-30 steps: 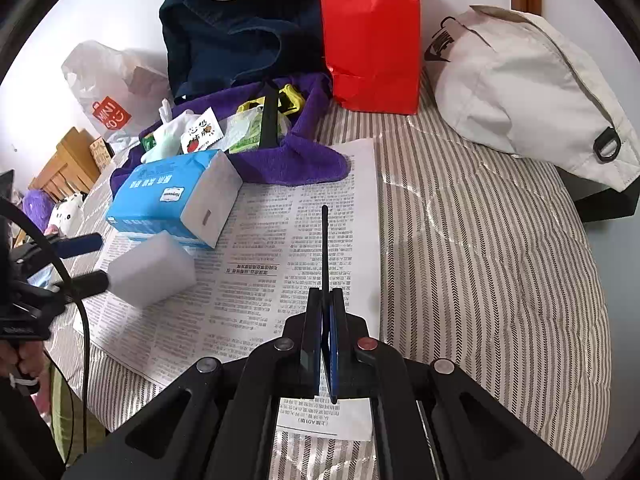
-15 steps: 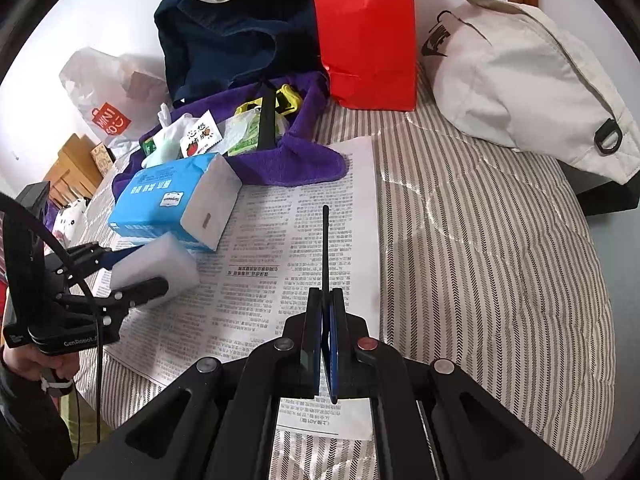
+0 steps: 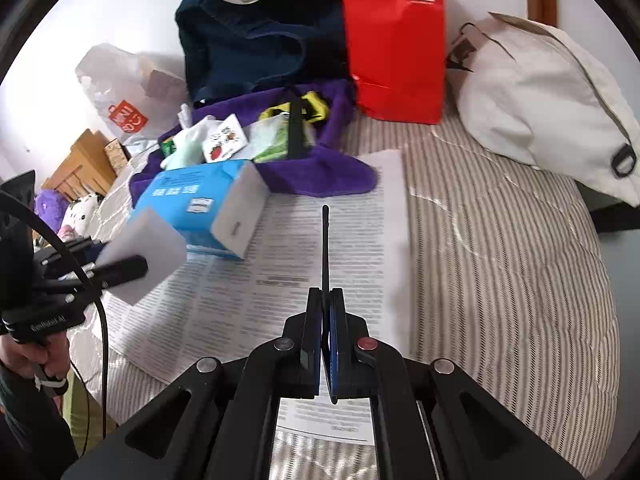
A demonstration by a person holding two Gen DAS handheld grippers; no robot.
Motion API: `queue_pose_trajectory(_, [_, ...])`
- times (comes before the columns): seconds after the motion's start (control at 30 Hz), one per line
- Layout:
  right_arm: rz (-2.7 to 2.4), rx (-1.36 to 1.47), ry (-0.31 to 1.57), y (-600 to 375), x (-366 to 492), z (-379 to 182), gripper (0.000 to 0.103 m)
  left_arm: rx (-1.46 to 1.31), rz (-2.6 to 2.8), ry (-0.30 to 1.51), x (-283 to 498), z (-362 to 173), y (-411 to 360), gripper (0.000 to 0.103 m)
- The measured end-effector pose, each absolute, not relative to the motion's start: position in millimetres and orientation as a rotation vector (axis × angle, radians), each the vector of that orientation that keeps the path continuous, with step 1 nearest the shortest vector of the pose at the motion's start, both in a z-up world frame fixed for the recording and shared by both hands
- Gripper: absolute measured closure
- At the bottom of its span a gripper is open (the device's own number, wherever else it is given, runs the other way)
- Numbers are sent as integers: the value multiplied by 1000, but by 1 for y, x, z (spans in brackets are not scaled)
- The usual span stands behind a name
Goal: Organize soft objects
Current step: 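Carry the strap onto the purple towel while the left tool carries the white block there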
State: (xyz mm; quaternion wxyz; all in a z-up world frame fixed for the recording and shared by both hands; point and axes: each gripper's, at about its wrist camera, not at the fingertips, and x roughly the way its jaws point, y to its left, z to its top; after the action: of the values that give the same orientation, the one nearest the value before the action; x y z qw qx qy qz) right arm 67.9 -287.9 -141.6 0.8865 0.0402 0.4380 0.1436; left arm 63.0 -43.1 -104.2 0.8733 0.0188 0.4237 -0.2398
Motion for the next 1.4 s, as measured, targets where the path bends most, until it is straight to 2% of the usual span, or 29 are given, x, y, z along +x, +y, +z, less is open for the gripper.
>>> queue_pose_trajectory(0.47, [371,79,885,-254,88,-116,100,-25,-362,815,79,-66,4,67])
queue_pose_trajectory(1.4, [399,60,847,-209,137,-92,100,-145,-311,790,121,-55,55,67])
